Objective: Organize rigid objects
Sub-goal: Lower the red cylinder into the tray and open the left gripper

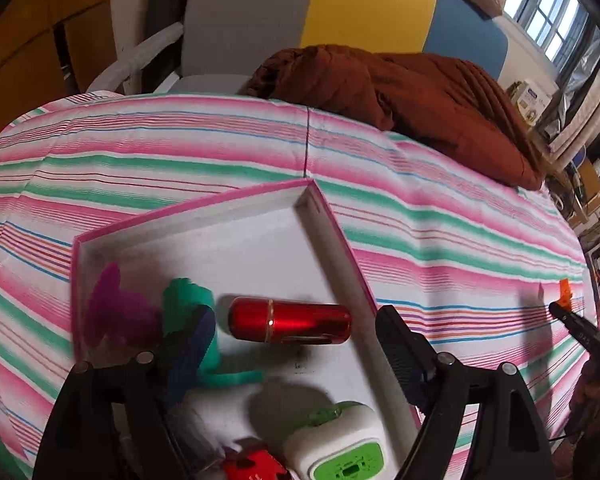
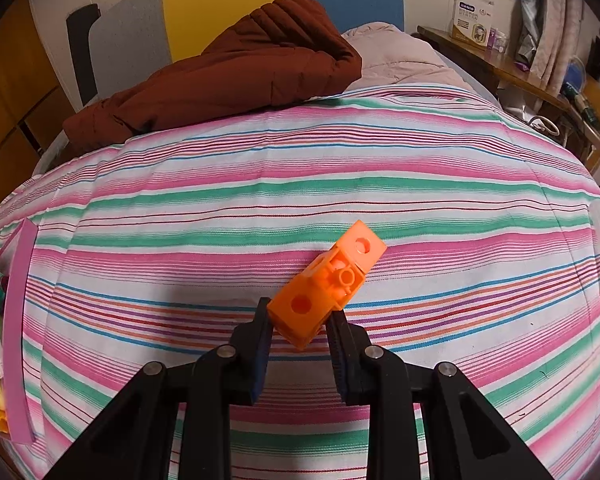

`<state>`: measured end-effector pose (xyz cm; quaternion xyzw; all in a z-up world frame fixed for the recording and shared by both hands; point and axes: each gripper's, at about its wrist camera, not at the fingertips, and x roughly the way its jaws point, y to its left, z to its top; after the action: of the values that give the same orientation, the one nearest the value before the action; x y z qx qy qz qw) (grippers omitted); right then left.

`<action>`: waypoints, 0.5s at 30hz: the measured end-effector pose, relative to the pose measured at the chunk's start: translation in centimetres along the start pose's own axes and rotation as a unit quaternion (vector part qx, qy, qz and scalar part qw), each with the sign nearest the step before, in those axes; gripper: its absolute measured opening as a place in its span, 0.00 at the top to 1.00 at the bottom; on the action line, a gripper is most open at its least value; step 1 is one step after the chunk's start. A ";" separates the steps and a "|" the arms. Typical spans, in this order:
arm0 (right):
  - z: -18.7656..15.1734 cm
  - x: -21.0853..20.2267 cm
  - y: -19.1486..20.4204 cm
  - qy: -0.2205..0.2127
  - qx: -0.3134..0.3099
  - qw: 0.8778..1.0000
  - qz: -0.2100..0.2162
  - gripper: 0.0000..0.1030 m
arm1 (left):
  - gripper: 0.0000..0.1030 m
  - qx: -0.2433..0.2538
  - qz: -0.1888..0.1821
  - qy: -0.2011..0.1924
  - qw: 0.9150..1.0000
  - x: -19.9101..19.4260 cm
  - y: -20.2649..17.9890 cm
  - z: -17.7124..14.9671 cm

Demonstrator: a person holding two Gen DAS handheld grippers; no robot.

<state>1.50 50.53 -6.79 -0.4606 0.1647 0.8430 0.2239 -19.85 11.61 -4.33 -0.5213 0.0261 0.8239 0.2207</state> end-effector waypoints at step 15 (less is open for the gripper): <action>0.0 -0.1 0.4 -0.004 -0.013 1.000 0.004 0.74 | 0.18 0.023 0.076 -0.148 0.986 -11.5 -2.7 -7.1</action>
<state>1.35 50.19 -6.67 -0.4598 0.1545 0.8476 0.2154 -8.67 8.29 2.96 -0.3853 0.0515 0.9054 0.1709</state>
